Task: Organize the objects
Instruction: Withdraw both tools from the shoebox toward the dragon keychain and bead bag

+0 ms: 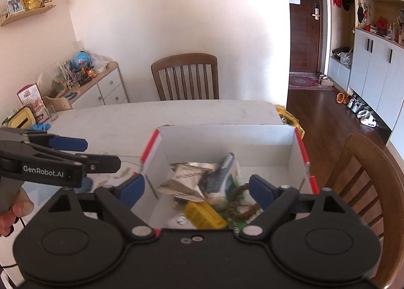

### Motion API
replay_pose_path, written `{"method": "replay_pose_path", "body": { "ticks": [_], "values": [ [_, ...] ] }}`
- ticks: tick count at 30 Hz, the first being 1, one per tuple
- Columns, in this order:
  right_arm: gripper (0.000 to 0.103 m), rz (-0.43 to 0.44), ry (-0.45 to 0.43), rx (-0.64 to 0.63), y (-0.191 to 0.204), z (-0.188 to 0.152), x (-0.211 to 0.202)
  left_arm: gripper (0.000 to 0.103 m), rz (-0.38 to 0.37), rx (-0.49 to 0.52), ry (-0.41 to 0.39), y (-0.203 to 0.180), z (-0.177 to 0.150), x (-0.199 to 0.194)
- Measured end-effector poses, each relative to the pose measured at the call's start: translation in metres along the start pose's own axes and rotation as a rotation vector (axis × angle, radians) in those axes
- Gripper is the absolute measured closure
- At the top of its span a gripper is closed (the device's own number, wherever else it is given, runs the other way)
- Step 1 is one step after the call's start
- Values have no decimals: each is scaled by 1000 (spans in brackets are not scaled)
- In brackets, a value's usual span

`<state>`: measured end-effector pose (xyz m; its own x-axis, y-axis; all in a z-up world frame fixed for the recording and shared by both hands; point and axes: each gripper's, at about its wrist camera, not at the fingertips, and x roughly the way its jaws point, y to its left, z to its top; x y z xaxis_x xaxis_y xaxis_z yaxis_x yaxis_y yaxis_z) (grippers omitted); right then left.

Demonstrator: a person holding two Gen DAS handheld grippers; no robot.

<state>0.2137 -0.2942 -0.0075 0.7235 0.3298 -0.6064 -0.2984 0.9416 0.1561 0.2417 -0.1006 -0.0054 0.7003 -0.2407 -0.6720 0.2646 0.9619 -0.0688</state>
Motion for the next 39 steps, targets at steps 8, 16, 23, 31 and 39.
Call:
{"method": "replay_pose_path", "body": {
  "ticks": [8, 16, 23, 31, 39],
  "values": [
    [10, -1, -5, 43, 41, 0, 8, 6, -10, -14, -14, 47, -9, -18],
    [1, 5, -16, 57, 88, 4, 23, 0, 15, -4, -15, 94, -16, -23],
    [1, 5, 4, 56, 126, 9, 46, 0, 14, -27, -16, 141, -27, -21],
    [1, 7, 17, 47, 165, 12, 75, 0, 15, -43, 1, 190, -42, -18],
    [2, 8, 58, 45, 192, 19, 114, 0, 4, -94, -6, 229, -54, -4]
  ]
}}
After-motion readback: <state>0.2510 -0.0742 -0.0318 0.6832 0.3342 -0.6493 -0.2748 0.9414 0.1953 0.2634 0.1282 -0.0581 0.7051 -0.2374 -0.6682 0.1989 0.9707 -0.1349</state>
